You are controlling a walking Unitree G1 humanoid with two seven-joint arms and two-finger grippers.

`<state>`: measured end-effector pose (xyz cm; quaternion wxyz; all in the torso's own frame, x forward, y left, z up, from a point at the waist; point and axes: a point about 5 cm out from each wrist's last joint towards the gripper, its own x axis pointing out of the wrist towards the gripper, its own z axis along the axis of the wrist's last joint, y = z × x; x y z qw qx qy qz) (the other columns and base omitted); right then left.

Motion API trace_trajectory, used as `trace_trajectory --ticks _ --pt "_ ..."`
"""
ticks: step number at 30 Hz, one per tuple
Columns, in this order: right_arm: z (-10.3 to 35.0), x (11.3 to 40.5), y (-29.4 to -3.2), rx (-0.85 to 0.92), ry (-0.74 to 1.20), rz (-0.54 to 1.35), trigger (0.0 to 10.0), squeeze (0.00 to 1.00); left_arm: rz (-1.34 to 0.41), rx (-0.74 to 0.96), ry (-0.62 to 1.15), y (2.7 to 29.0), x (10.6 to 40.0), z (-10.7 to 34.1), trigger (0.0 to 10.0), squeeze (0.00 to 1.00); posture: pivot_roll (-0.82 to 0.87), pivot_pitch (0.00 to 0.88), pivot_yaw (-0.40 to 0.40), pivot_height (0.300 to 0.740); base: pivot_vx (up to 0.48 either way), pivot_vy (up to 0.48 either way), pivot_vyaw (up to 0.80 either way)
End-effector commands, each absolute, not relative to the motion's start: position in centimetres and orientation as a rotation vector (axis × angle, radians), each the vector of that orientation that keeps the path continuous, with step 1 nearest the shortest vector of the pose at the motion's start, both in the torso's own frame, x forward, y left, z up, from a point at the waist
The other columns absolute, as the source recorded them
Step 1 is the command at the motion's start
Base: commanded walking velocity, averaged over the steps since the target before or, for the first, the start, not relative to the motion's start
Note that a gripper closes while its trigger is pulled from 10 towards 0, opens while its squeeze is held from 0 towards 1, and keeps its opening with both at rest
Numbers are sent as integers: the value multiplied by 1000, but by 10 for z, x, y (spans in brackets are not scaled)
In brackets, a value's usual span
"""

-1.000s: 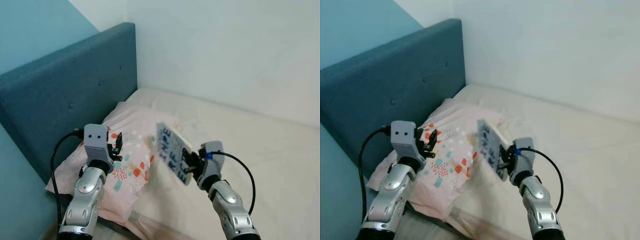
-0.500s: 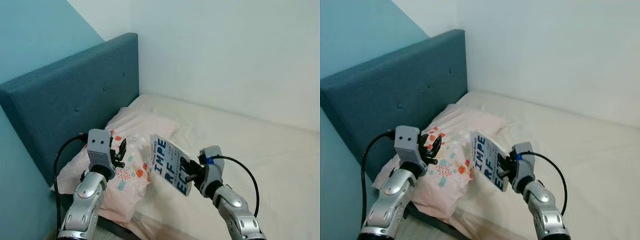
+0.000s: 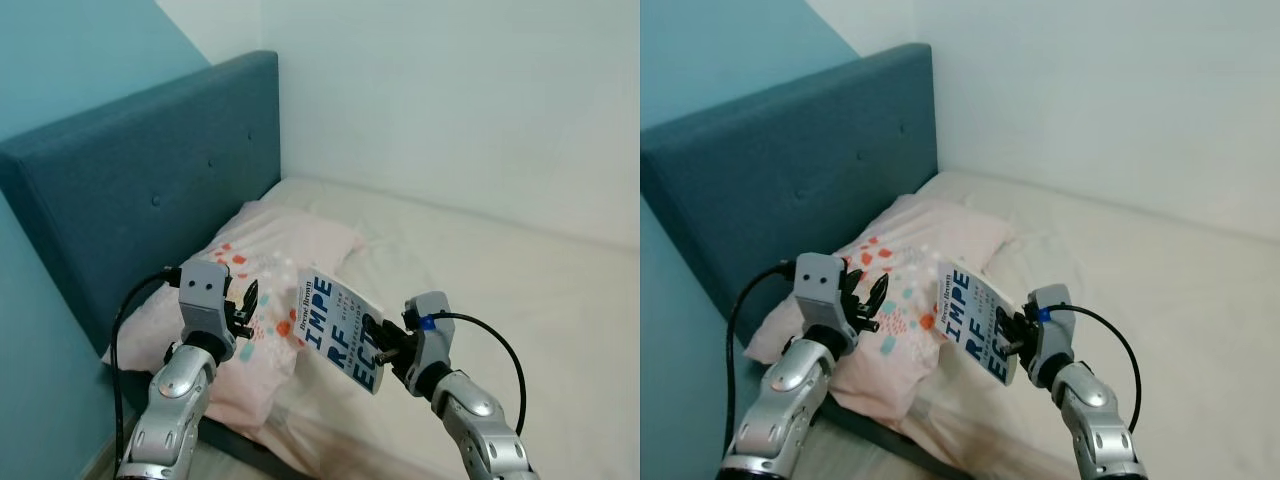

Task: Clean up the room

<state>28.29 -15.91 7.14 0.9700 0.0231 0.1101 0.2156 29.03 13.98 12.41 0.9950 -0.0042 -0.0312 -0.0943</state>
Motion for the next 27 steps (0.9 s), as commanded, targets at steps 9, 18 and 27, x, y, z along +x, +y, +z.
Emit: trace_trajectory --ticks 9,18,27 --pt "100 293 -167 -6 182 529 10000 0 -229 -6 -39 140 286 123 10000 0 52 11 -25 625 0 0 0" --pt "119 315 -179 -5 251 698 10000 0 -279 2 -36 140 281 125 10000 0 55 56 -13 625 0 0 0" --pt "113 336 -188 -116 291 849 10000 0 -339 32 -53 148 272 136 10000 0 105 128 -26 625 0 0 0"
